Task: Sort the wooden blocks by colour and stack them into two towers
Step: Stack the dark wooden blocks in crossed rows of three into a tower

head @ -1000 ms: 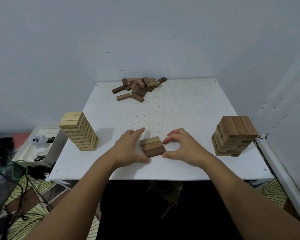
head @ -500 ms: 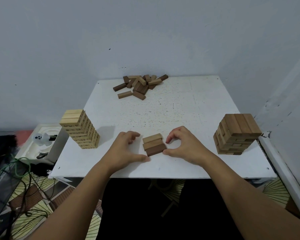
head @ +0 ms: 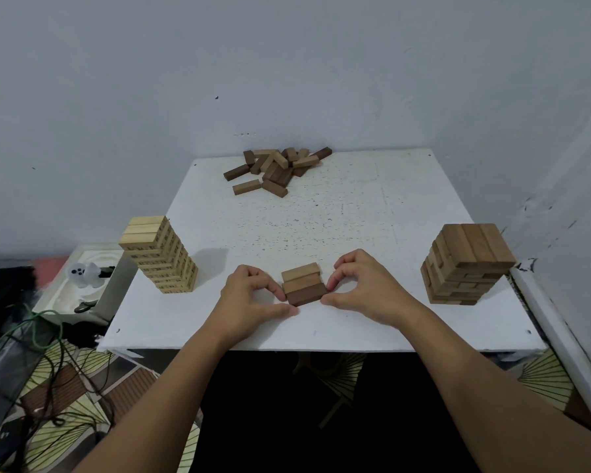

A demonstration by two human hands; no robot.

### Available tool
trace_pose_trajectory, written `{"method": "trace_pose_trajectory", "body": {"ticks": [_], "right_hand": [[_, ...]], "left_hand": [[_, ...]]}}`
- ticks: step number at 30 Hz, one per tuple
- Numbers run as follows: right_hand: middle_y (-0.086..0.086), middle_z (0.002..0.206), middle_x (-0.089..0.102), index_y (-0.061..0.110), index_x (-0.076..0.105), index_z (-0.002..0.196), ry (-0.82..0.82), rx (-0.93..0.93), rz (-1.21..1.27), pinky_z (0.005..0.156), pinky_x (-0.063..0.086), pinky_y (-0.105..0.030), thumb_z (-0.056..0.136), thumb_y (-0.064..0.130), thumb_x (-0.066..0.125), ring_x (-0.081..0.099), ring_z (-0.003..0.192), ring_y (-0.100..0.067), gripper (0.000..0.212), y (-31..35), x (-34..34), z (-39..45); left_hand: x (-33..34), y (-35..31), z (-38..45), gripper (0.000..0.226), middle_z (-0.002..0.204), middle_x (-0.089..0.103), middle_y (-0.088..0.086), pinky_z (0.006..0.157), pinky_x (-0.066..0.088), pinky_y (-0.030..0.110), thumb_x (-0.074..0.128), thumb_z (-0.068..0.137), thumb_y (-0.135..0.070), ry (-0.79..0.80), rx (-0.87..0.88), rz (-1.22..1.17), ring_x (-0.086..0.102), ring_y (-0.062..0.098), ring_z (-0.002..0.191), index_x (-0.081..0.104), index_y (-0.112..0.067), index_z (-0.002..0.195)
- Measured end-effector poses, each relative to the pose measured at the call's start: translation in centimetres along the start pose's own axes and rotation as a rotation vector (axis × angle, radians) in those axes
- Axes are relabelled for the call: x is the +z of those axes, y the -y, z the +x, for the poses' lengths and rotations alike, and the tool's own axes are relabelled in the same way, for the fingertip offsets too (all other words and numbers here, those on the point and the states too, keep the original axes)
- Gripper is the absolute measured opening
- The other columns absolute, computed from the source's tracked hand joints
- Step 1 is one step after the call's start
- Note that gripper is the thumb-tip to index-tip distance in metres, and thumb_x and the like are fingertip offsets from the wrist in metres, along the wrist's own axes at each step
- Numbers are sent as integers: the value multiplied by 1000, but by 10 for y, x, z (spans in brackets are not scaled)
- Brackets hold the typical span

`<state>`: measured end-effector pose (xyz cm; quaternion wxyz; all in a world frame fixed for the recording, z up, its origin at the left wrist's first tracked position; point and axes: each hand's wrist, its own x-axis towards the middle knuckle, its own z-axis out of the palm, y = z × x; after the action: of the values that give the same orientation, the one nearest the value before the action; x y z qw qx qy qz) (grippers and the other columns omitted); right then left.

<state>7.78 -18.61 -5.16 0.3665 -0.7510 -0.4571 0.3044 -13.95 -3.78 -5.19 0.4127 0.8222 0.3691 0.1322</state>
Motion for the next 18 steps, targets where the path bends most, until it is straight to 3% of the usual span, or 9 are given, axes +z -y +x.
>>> {"method": "trace_pose_trajectory", "body": {"ticks": [6, 10, 18], "right_hand": [[17, 119, 50, 33, 76, 85, -7, -7, -4, 88, 32, -8, 74, 37, 91, 47, 121, 2, 19, 1, 0, -1], [16, 119, 50, 32, 76, 86, -7, -2, -3, 86, 32, -6, 74, 36, 91, 46, 119, 4, 19, 1, -1, -3], [19, 117, 51, 34, 76, 83, -9, -12, -1, 91, 33, -11, 73, 39, 91, 47, 120, 3, 19, -3, 0, -1]], "left_hand": [[0, -1, 2, 41, 118, 50, -15, 112, 37, 39, 92, 54, -62, 19, -9, 24, 46, 10, 125, 76, -41, 86], [0, -3, 3, 39, 118, 48, -15, 111, 38, 38, 96, 60, -52, 18, -32, 32, 43, 10, 124, 72, -42, 89], [0, 1, 4, 41, 119, 48, -15, 111, 38, 38, 96, 59, -53, 10, -27, 32, 44, 9, 125, 74, -44, 92]]}}
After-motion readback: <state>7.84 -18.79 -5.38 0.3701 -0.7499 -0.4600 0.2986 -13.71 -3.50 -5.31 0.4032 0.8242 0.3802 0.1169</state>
